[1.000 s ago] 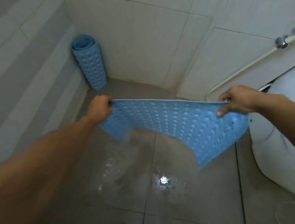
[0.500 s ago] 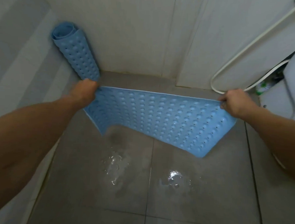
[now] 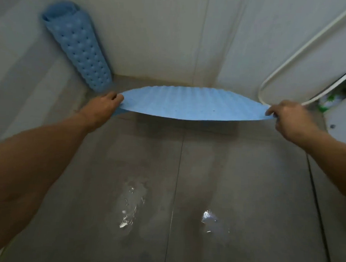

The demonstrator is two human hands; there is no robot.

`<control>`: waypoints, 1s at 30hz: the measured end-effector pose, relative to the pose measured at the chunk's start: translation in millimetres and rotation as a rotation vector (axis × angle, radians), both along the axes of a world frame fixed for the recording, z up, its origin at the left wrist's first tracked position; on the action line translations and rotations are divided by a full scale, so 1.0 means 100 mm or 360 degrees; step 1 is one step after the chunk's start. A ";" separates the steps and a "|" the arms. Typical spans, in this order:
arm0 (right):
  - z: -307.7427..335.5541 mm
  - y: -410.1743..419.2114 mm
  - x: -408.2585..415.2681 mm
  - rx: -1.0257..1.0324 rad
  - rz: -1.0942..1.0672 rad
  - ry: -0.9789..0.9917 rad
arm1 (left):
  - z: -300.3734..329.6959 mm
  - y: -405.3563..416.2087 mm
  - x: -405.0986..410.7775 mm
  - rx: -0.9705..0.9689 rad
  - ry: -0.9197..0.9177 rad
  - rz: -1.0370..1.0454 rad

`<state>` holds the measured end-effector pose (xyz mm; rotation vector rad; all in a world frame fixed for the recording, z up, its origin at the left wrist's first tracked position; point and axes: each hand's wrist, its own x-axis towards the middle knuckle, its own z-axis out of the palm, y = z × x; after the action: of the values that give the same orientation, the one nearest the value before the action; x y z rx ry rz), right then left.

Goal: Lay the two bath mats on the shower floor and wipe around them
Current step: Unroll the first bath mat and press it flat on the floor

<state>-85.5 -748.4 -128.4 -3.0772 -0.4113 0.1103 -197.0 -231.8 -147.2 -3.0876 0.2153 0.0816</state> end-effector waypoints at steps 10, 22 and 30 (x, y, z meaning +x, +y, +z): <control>-2.83 -0.17 -1.20 -0.0468 0.0101 0.0635 | -2.91 -0.06 -1.15 0.0055 0.0319 0.0177; -2.82 -0.03 -1.01 -0.0528 -0.0158 0.0827 | -2.93 0.08 -0.97 0.0610 0.0564 -0.0013; -2.66 0.20 -1.28 -0.1019 -0.0166 0.0846 | -2.66 0.00 -1.04 0.0748 0.0852 -0.0199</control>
<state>-213.4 -728.0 -394.6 -3.4351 -0.2094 1.2425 -301.4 -231.6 -413.6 -2.5153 0.3459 0.8248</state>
